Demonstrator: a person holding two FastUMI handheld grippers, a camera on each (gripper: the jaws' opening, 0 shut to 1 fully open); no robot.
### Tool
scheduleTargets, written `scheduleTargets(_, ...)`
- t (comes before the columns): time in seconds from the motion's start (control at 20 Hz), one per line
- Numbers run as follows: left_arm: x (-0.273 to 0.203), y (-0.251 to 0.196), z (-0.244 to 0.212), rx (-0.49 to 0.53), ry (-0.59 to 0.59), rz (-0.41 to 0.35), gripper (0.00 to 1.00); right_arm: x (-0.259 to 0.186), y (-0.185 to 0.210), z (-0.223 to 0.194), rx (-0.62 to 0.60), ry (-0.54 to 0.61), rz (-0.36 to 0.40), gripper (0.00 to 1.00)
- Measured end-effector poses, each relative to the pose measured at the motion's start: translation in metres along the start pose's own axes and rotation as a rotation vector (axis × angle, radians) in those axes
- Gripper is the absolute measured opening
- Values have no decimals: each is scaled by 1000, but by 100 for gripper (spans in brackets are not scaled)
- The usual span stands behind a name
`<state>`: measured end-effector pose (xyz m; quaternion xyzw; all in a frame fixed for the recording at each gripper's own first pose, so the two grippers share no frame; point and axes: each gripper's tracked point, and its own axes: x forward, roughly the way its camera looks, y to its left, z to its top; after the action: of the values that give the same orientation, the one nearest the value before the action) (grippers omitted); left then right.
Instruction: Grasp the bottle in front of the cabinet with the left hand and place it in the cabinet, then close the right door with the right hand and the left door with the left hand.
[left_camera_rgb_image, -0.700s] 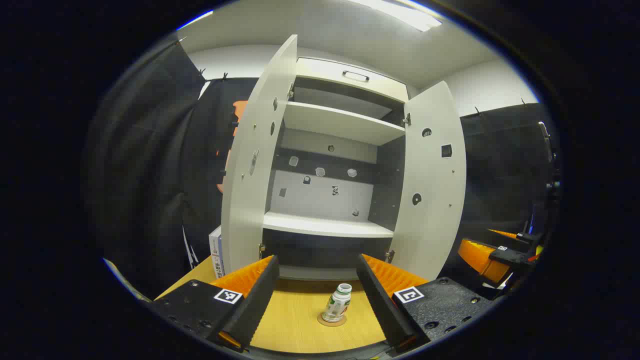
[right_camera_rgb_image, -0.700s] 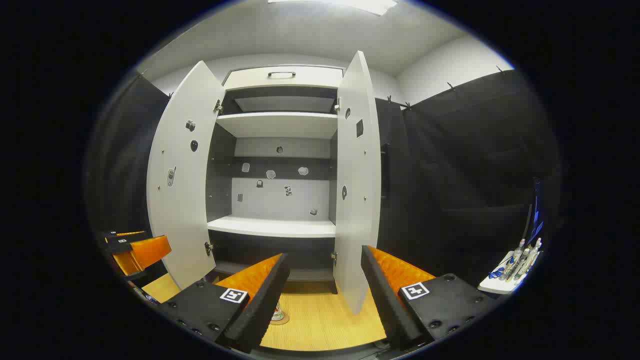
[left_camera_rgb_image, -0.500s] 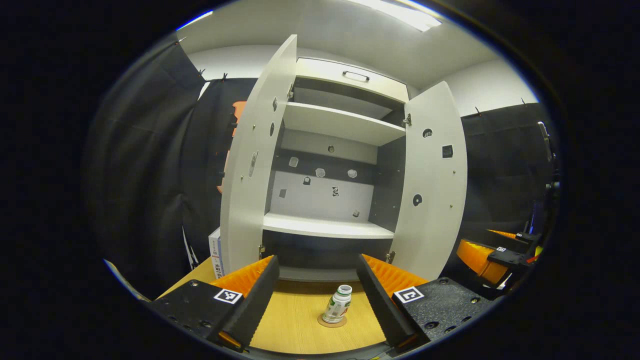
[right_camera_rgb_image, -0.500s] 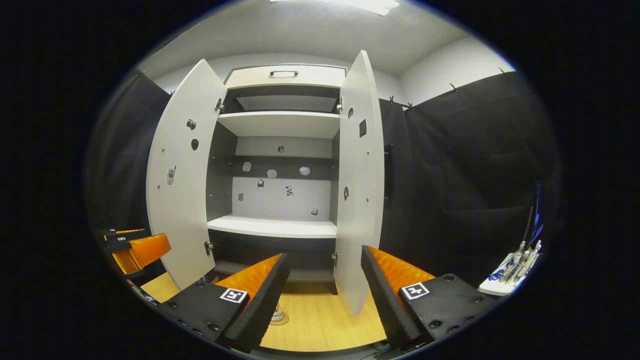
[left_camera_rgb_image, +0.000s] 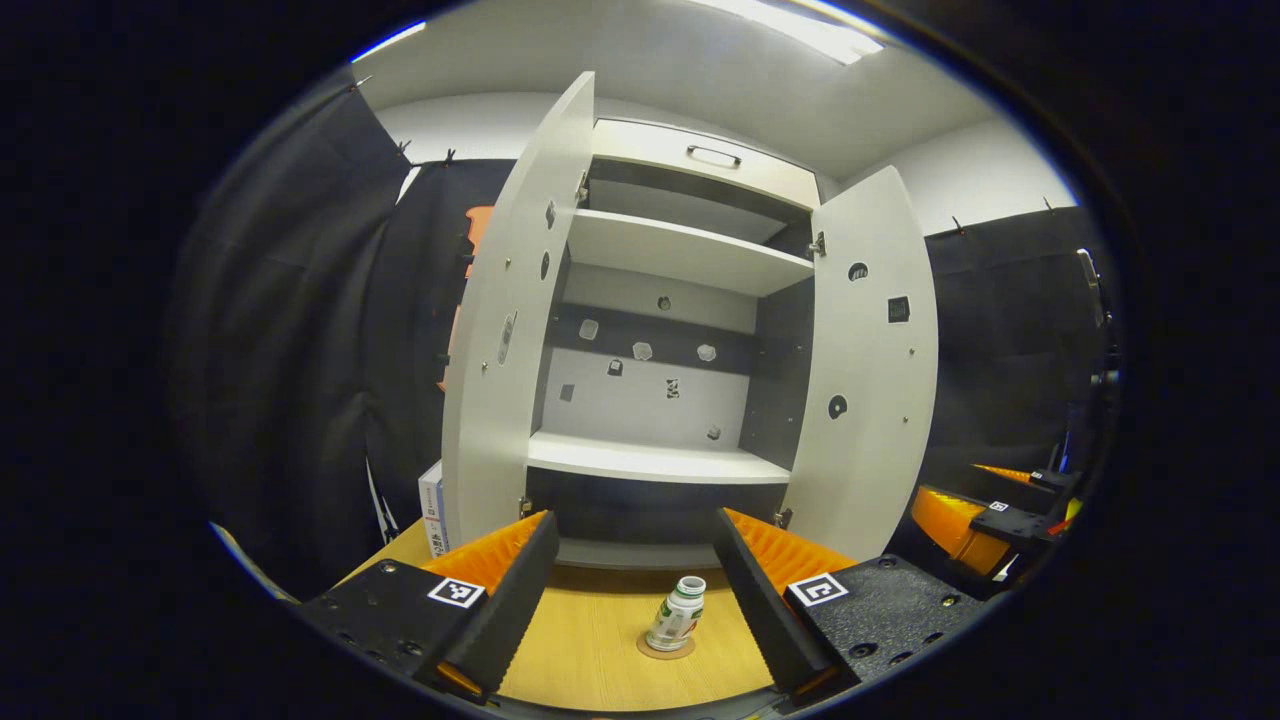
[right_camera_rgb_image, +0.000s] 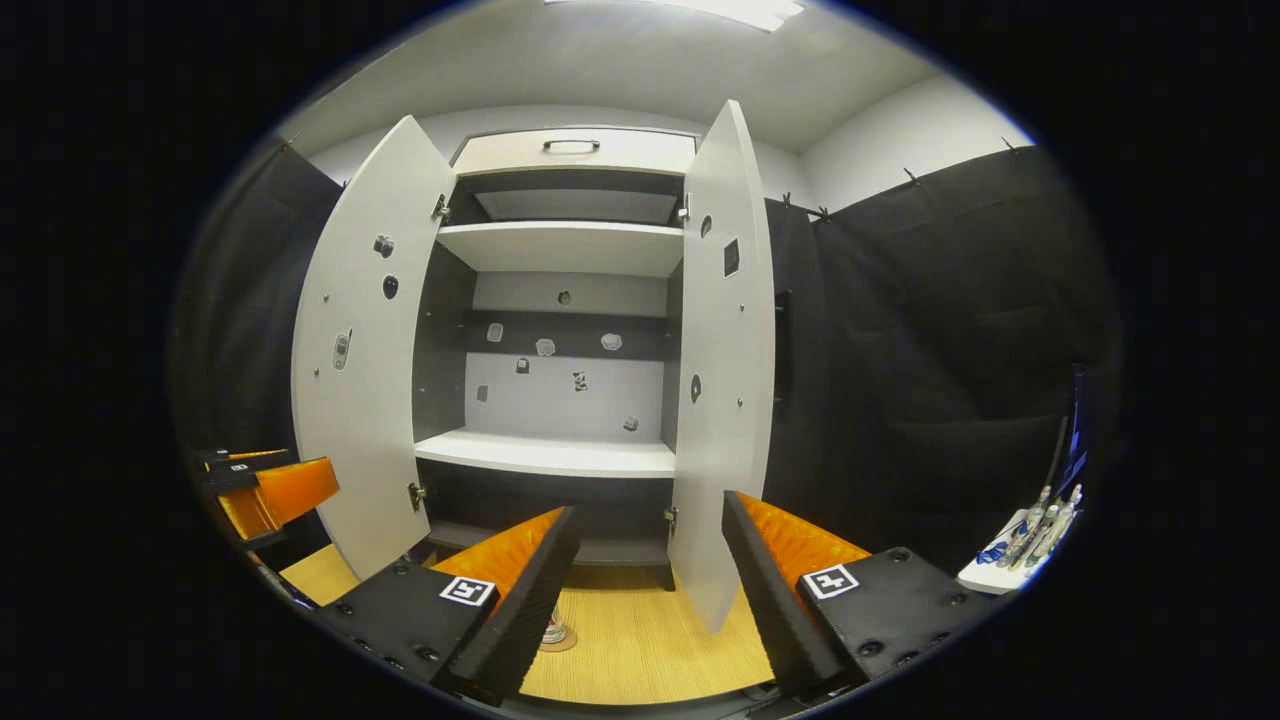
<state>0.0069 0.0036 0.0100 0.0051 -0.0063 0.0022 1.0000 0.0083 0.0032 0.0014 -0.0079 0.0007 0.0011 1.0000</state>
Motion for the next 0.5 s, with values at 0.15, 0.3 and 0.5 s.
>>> scheduleTargets(0.15,4,-2,-1,-4,1,-7,93,0,-1,-1,-5,1,-6,95)
scheduleTargets(0.3,10,-3,-9,-11,17,-15,95,3,-3,-1,-5,0,-13,96)
scheduleTargets(0.5,24,-12,-39,-16,61,-44,95,7,-9,-4,-5,14,-29,96)
